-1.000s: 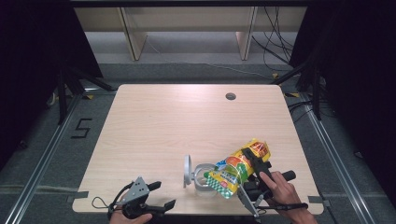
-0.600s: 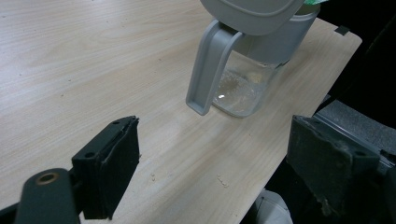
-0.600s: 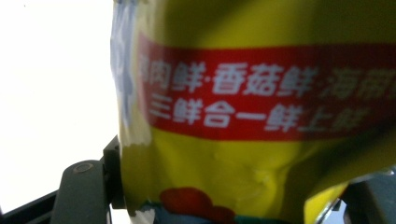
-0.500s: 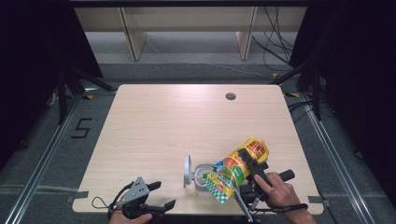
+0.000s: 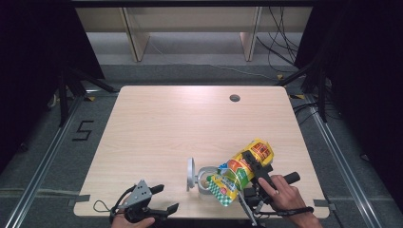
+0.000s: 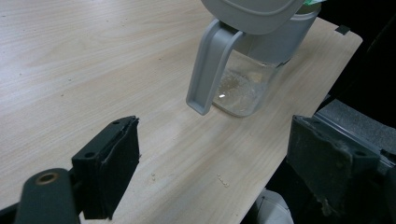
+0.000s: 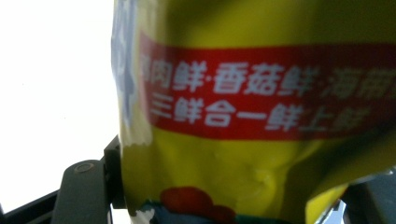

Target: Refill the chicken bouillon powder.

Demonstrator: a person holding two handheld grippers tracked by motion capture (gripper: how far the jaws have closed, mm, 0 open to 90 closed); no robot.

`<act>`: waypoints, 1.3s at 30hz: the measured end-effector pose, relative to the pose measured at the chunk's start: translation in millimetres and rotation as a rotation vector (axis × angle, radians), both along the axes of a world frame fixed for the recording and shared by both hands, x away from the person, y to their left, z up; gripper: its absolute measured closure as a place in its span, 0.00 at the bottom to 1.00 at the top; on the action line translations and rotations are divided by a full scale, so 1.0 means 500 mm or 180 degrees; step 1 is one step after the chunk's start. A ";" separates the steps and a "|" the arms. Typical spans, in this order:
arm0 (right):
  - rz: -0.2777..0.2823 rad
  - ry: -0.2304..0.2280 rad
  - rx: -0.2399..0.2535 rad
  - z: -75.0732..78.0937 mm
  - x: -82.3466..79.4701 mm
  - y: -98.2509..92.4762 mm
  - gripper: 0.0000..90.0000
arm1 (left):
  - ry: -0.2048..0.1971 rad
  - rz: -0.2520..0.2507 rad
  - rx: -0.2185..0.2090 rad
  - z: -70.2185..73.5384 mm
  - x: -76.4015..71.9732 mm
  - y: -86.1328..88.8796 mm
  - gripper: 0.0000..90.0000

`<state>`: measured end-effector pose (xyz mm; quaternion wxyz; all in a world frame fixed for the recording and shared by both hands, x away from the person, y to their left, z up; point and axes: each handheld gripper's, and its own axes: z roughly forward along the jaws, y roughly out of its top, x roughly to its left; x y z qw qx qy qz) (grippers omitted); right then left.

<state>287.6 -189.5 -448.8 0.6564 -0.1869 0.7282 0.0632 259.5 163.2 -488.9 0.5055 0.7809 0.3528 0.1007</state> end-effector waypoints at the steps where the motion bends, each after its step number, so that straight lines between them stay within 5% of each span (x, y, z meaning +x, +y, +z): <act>1: -0.0027 0.0039 0.0005 0.000 -0.001 0.000 0.34 | -0.0003 -0.0010 0.0003 0.000 0.000 0.000 0.18; 3: 0.0071 -0.0064 -0.0109 0.005 0.002 0.001 0.34 | 0.0003 -0.0006 -0.0003 0.000 0.000 0.000 0.18; 7: -0.0040 -0.0007 0.0035 -0.002 -0.002 -0.002 0.34 | -0.0001 -0.0001 0.0007 0.000 0.000 0.000 0.18; 12: 0.0060 -0.0094 -0.0151 0.008 0.001 -0.002 0.34 | -0.0004 -0.0022 0.0032 0.000 0.001 0.002 0.18; 16: -0.0029 -0.0038 -0.0062 0.003 -0.002 -0.005 0.34 | -0.0003 -0.0005 0.0023 0.000 0.001 0.002 0.18; 28: 0.0100 -0.0158 -0.0156 0.008 0.001 -0.004 0.34 | -0.0005 -0.0004 0.0000 0.001 0.002 0.004 0.18; 35: 0.0010 -0.0104 -0.0039 0.002 -0.001 -0.007 0.34 | -0.0053 -0.0065 0.0026 0.000 0.005 0.005 0.18; 39: 0.0025 -0.0143 -0.0153 0.008 -0.001 -0.007 0.34 | -0.0058 -0.0059 0.0010 0.000 0.005 0.005 0.18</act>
